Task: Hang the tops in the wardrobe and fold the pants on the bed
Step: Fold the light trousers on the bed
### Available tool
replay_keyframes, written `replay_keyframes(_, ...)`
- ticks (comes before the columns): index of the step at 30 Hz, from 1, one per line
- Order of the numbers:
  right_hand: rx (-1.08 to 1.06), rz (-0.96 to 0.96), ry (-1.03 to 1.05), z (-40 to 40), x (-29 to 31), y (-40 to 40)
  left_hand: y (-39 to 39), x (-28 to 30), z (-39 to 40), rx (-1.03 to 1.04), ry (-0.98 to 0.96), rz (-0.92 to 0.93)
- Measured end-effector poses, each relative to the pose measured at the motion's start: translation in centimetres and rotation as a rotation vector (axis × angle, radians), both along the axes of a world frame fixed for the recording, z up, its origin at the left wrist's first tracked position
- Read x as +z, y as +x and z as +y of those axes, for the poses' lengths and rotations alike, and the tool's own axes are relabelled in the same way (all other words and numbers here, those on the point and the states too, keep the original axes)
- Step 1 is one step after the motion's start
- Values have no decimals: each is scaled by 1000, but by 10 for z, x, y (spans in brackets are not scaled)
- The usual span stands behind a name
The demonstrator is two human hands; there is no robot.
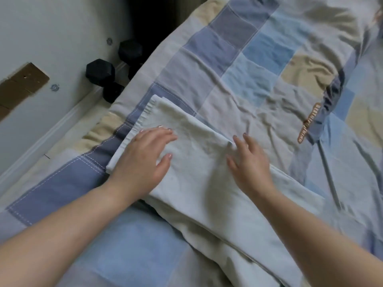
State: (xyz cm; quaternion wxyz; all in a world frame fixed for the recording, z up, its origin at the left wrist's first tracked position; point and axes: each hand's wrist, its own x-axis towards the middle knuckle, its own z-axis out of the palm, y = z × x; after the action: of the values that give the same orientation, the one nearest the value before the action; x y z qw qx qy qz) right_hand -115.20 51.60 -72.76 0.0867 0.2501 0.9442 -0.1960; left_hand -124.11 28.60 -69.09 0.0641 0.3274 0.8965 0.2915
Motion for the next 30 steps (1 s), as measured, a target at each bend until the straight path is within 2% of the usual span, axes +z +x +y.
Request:
replay_keyframes(3, -2, 3, 33, -13, -16, 34, 40, -23, 63, -297, -162, 42)
replay_keyframes(5, -15, -34, 40, -18, -30, 53, 57, -48, 91, -372, -314, 72)
replay_keyframes(8, 8, -61, 86, -10, -60, 88, 55, -87, 106, -338, -494, 174)
replay_keyframes(12, 22, -100, 162, 29, -103, 131, 29, -128, 102, -344, -636, 241)
replay_keyframes(19, -155, -295, 157, 85, -128, 223, 42, -138, 107, -354, -732, 282)
replay_keyframes(21, -244, -255, 53, 91, -124, 242, 55, -126, 119, -260, -751, 208)
replay_keyframes(22, -321, -161, -34, 90, -122, 248, 65, -119, 125, -236, -740, 169)
replay_keyframes(25, -789, 191, -398, 92, -111, 265, 117, -99, 150, -430, -614, 162)
replay_keyframes(26, -922, 254, -519, 92, -108, 267, 136, -96, 158, -512, -558, 166)
replay_keyframes(28, -1026, 249, -741, 89, -104, 271, 173, -94, 179, -580, -518, 90)
replay_keyframes(30, -1070, 237, -1006, 82, -106, 277, 203, -102, 200, -467, -503, -92)
